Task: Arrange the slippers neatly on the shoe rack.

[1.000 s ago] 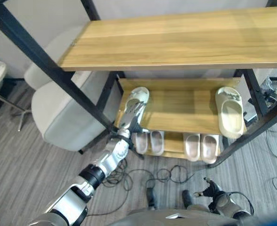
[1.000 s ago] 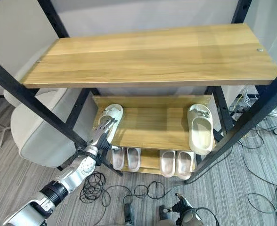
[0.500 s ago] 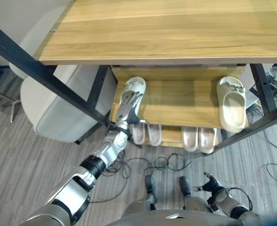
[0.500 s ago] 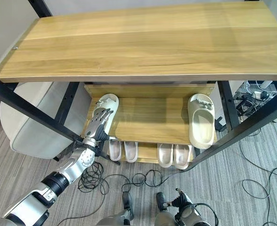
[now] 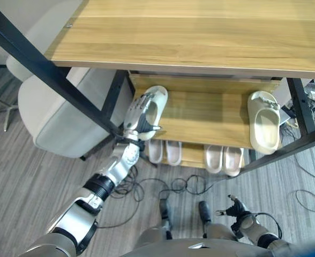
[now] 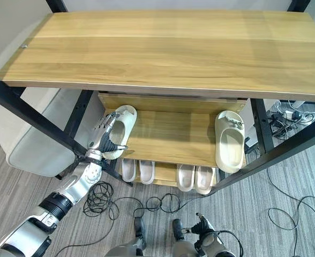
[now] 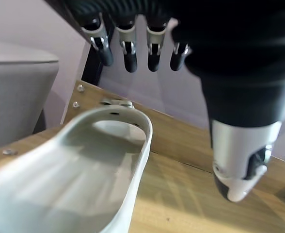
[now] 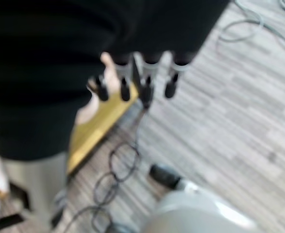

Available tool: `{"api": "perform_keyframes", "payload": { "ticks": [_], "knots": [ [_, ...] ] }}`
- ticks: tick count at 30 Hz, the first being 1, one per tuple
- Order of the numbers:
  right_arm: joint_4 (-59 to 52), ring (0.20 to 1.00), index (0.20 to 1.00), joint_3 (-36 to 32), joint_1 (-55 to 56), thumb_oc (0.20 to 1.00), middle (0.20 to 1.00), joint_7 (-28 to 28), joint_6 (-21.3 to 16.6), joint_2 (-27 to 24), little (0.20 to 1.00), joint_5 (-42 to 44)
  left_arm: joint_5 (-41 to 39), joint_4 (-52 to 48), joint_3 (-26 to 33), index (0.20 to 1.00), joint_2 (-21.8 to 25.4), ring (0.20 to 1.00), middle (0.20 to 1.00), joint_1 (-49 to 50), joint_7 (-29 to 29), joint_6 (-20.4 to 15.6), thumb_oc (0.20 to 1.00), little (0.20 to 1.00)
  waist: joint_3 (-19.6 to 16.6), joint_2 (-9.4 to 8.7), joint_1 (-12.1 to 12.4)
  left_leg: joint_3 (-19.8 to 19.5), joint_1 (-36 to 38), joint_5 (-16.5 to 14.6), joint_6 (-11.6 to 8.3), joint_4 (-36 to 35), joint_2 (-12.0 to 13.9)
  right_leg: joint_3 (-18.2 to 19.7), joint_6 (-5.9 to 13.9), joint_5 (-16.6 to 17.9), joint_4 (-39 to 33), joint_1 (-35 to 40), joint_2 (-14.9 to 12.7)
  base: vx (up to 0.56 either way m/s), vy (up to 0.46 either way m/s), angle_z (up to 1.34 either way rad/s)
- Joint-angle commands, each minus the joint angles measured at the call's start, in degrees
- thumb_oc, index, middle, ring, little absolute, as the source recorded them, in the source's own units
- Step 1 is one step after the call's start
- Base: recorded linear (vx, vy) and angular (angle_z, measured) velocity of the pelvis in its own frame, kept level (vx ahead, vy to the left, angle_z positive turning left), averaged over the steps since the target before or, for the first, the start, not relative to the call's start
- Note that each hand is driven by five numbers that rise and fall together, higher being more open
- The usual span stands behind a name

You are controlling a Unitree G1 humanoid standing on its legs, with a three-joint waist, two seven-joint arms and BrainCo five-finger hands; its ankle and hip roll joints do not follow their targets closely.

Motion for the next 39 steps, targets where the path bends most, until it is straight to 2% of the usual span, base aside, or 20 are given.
{"api": "perform_keyframes", "payload": {
  "ticks": [1, 17, 27, 39],
  "knots": [
    [-0.02, 1.000, 1.000, -0.16, 0.55, 1.000, 1.000, -0.05, -1.82, 1.12, 1.000, 1.48, 0.72, 1.90, 1.58, 1.000, 1.84, 1.000, 1.000, -5.18, 2.84, -0.44, 1.000, 1.000, -0.61, -0.82, 1.28, -1.15, 2.57, -4.98, -0.79, 0.27, -1.21, -0.88, 4.45, -2.48, 3.38, -3.37, -3.11, 0.00, 0.000, 0.00],
    [2.01, 1.000, 1.000, -0.05, -1.19, 1.000, 1.000, -0.73, -2.11, 1.04, 1.000, 1.70, 5.51, 9.71, -3.00, 1.000, 6.54, 1.000, 1.000, -15.07, 2.87, 2.57, 1.000, 1.000, 0.28, -1.30, 1.01, -0.89, -0.57, -4.20, -0.76, 0.34, -0.72, -0.75, 4.70, -1.57, 4.17, -6.88, -3.08, 0.00, 0.000, 0.00],
    [1.90, 1.000, 1.000, 0.33, -2.04, 1.000, 1.000, -1.38, -2.65, 1.11, 1.000, 1.85, 9.21, 10.51, -5.52, 1.000, 7.13, 1.000, 1.000, -18.33, 3.17, 4.10, 1.000, 1.000, 1.30, -1.81, 0.83, -0.64, -2.10, -4.05, -0.70, 0.61, -0.64, -0.68, 4.71, -1.42, 4.90, -8.68, -3.21, 0.00, 0.000, 0.00],
    [1.56, 1.000, 1.000, 0.66, -5.01, 1.000, 1.000, -3.33, -3.59, 0.41, 1.000, 2.79, 13.33, 16.45, -10.65, 1.000, 6.28, 1.000, 1.000, -25.64, 3.65, 6.95, 1.000, 1.000, 2.79, -1.52, 0.33, -0.30, -4.87, -3.52, -0.66, 0.89, -0.63, -0.50, 4.86, -0.77, 5.76, -12.05, -3.68, 0.00, 0.003, -0.01]
  ]
}}
